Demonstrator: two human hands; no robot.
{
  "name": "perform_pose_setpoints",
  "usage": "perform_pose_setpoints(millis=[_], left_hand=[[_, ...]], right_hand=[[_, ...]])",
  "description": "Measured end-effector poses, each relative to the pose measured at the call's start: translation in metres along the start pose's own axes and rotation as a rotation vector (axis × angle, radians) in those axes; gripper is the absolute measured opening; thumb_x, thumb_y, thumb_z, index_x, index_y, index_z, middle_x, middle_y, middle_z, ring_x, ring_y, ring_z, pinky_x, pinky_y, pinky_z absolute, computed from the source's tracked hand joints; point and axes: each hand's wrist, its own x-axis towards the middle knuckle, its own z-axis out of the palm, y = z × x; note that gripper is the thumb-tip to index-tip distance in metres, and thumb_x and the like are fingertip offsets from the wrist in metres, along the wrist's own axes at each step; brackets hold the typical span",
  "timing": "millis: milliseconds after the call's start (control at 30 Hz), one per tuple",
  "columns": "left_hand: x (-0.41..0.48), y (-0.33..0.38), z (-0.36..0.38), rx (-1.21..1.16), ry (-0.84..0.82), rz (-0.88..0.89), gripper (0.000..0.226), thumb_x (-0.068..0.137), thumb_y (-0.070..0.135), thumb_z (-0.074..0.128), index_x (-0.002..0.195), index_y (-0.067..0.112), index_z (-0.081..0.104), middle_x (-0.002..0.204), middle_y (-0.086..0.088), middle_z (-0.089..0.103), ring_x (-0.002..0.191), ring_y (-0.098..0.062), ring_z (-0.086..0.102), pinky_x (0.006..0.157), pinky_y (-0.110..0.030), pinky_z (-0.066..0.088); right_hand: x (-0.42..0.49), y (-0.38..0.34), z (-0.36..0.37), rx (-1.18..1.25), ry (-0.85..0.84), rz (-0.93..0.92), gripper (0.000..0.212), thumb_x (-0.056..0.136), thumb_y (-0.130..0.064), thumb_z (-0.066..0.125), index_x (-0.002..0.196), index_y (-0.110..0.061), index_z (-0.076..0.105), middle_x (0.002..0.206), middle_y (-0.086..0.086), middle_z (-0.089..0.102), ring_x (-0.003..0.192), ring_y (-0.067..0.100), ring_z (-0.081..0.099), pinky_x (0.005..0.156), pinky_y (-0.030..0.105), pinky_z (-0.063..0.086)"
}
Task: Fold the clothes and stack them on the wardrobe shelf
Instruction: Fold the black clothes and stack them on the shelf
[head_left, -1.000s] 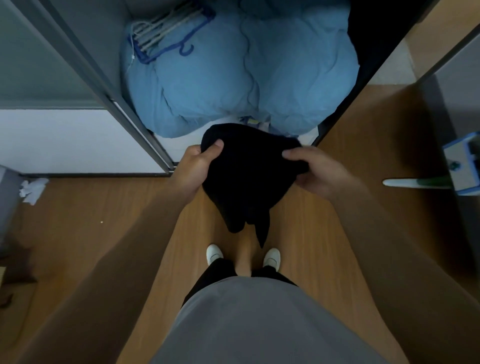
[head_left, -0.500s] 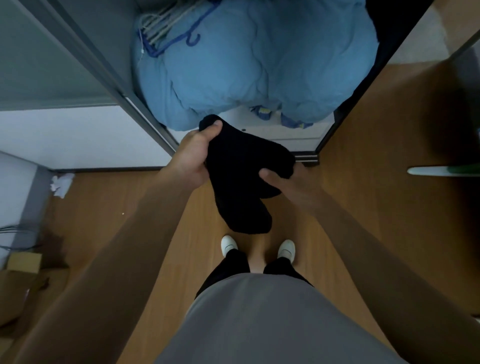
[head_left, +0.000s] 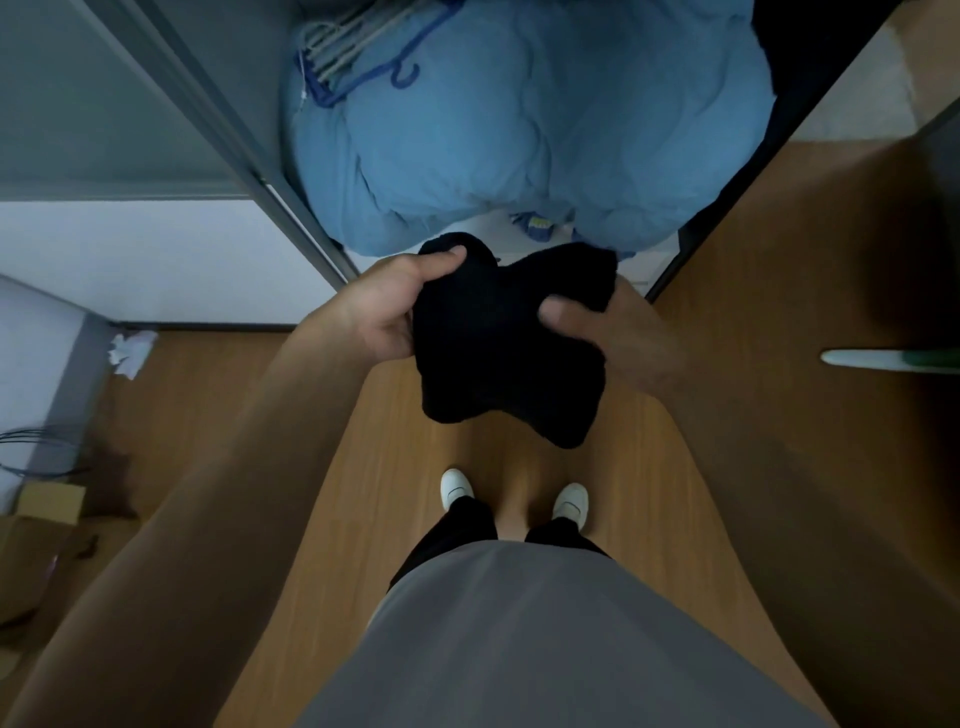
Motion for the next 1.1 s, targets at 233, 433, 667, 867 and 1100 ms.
perform_pose_setpoints(millis=[233,433,667,867,1100], left_hand=[[0.014,0.009,-0.014,-0.123,-0.066,0.114,0.047,0.096,0.049,0.056,0.125,0.013,0.063,0.120,-0.009,0.072,0.108,-0.022,0.070,0.078,-0.032,0.060],[0.022,-0.049,-0.049,-0.007,-0.380,0.037,0.075,0.071,0.064,0.075,0.131,0.021,0.059,0.132,0.002,0.066,0.124,-0.014,0.060,0.092,-0.025,0.054],[0.031,-0.064,-0.016,0.085,-0.225,0.145,0.060,0.083,0.035,0.077,0.135,0.012,0.057,0.127,-0.006,0.068,0.119,-0.023,0.064,0.099,-0.031,0.053],[0.033,-0.039,0.000,-0.082,-0.065,0.203,0.033,0.088,0.028,0.072,0.116,0.009,0.069,0.112,-0.010,0.074,0.106,-0.026,0.071,0.084,-0.033,0.058],[0.038,-0.027,-0.022,-0.018,0.069,0.168,0.032,0.093,0.037,0.067,0.112,0.011,0.068,0.102,-0.005,0.077,0.096,-0.020,0.074,0.071,-0.025,0.059]], right_hand=[[0.005,0.012,0.021,0.019,0.062,0.075,0.035,0.088,-0.021,0.073,0.121,-0.029,0.061,0.111,-0.010,0.072,0.107,0.006,0.067,0.091,0.025,0.055],[0.010,-0.013,0.013,0.373,0.212,0.268,0.029,0.090,-0.006,0.069,0.118,-0.005,0.066,0.112,0.012,0.073,0.102,0.024,0.072,0.085,0.037,0.059],[0.016,-0.023,-0.011,0.716,0.274,0.396,0.026,0.096,-0.027,0.061,0.109,-0.007,0.073,0.105,0.010,0.074,0.091,0.022,0.073,0.081,0.034,0.061],[0.004,0.007,-0.003,0.692,0.189,0.256,0.045,0.097,-0.036,0.060,0.134,-0.011,0.058,0.131,0.010,0.066,0.121,0.023,0.064,0.101,0.035,0.050],[-0.001,0.007,-0.008,-0.007,0.331,0.179,0.013,0.098,-0.021,0.062,0.094,-0.015,0.073,0.090,-0.001,0.077,0.086,0.014,0.073,0.073,0.022,0.056]])
